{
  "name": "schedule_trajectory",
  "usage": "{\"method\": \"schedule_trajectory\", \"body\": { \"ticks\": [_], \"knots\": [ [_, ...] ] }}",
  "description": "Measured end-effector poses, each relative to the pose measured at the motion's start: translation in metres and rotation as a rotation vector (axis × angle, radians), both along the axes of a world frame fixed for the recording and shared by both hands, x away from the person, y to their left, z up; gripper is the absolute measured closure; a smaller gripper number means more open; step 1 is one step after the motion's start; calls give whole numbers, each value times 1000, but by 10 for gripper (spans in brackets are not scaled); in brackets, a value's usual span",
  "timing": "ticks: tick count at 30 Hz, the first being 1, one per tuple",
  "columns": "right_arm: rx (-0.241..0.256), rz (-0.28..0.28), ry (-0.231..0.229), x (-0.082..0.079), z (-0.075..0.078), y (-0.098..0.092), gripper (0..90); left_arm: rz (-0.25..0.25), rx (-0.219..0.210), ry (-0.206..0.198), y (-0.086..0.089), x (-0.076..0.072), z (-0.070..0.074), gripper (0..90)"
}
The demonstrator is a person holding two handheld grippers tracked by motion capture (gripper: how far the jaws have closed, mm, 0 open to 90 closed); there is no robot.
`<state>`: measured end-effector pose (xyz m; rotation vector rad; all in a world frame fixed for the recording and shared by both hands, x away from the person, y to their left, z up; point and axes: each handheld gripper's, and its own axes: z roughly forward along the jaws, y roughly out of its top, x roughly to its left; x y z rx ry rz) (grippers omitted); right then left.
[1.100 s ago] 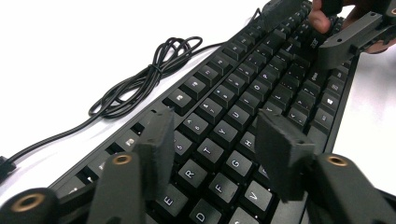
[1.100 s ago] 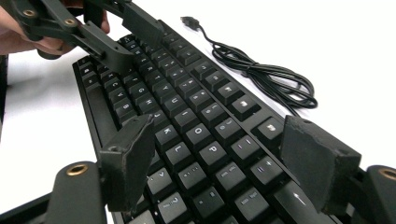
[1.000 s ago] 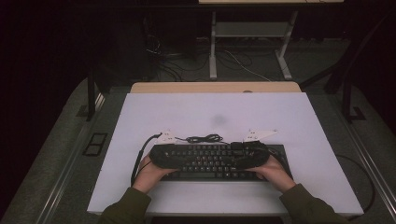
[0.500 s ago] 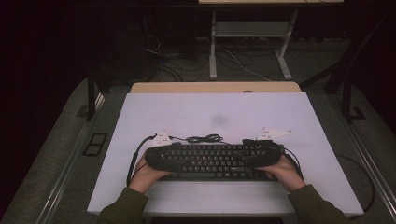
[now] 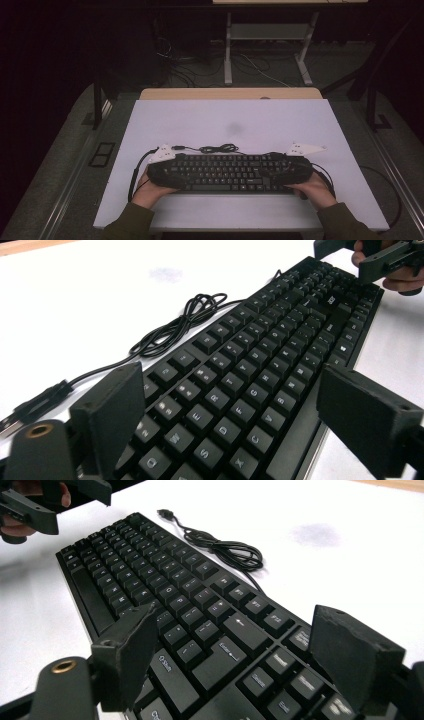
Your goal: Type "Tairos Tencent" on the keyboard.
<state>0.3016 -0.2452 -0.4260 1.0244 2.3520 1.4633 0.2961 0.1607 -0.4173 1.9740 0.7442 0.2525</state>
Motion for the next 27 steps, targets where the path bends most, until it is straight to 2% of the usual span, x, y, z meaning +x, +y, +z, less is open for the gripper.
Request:
{"method": "schedule_trajectory", "body": {
  "ticks": [10, 15, 27],
  "knots": [
    [8, -7, -6, -5, -1, -10, 183, 30, -3, -17, 14, -9, 0, 72],
    [5, -2, -8, -9, -2, -13, 174, 43, -8, -13, 22, -13, -1, 67],
    [3, -7, -9, -18, -6, -26, 168, 70, 12, -17, 33, -20, -5, 29]
  ]
}}
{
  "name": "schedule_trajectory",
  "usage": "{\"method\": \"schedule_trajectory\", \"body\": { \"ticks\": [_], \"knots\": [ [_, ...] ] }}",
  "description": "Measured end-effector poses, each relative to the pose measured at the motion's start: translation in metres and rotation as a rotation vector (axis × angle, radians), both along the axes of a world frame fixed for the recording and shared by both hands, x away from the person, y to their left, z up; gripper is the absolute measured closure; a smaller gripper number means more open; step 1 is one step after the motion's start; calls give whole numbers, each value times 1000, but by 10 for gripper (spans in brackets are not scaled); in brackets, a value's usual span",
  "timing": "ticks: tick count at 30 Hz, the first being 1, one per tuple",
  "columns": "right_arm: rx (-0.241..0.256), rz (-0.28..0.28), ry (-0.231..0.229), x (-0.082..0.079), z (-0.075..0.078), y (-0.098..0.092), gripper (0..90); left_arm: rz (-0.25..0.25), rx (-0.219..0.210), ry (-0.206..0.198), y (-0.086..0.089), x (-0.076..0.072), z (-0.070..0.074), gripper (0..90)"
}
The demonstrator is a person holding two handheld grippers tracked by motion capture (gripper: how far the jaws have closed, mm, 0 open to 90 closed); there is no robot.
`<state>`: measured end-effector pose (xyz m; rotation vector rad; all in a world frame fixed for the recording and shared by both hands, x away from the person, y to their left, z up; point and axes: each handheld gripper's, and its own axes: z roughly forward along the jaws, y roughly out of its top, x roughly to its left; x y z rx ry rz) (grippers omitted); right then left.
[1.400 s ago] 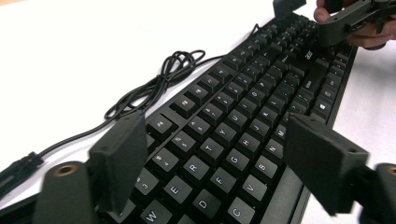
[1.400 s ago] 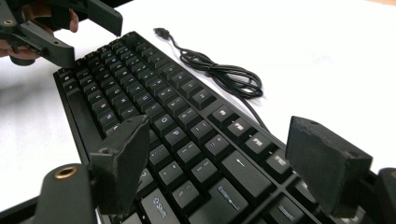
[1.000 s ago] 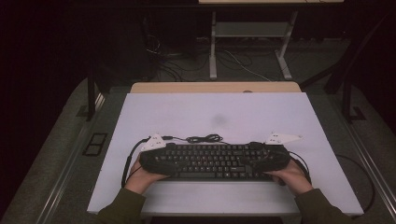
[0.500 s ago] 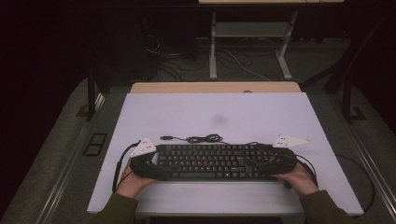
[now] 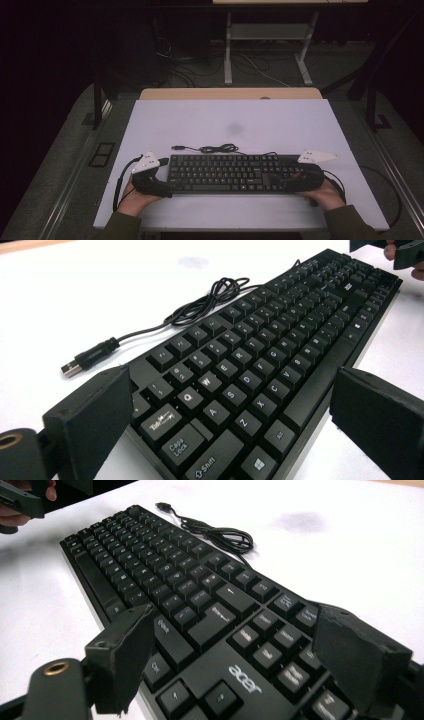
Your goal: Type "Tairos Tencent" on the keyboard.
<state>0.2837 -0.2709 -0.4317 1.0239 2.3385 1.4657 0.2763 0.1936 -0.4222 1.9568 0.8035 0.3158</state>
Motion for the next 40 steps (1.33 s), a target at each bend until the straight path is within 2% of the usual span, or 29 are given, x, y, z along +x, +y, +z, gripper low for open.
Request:
{"method": "schedule_trajectory", "body": {
  "ticks": [5, 14, 20, 30, 40],
  "knots": [
    [2, -12, 2, -7, -2, -11, 168, 7, 8, 13, 0, 1, -2, 0],
    [-3, -40, -18, -14, -6, -27, 168, 3, 20, 6, -2, 0, -3, 0],
    [-14, -52, -27, -16, -7, -34, 168, -9, 24, 20, -3, 0, -4, 0],
    [-1, -54, -39, -15, -7, -36, 157, -15, 28, 25, -4, 0, -6, 0],
    [8, -56, -29, -15, -6, -35, 140, -9, 21, 22, -3, 1, -6, 0]
  ]
}}
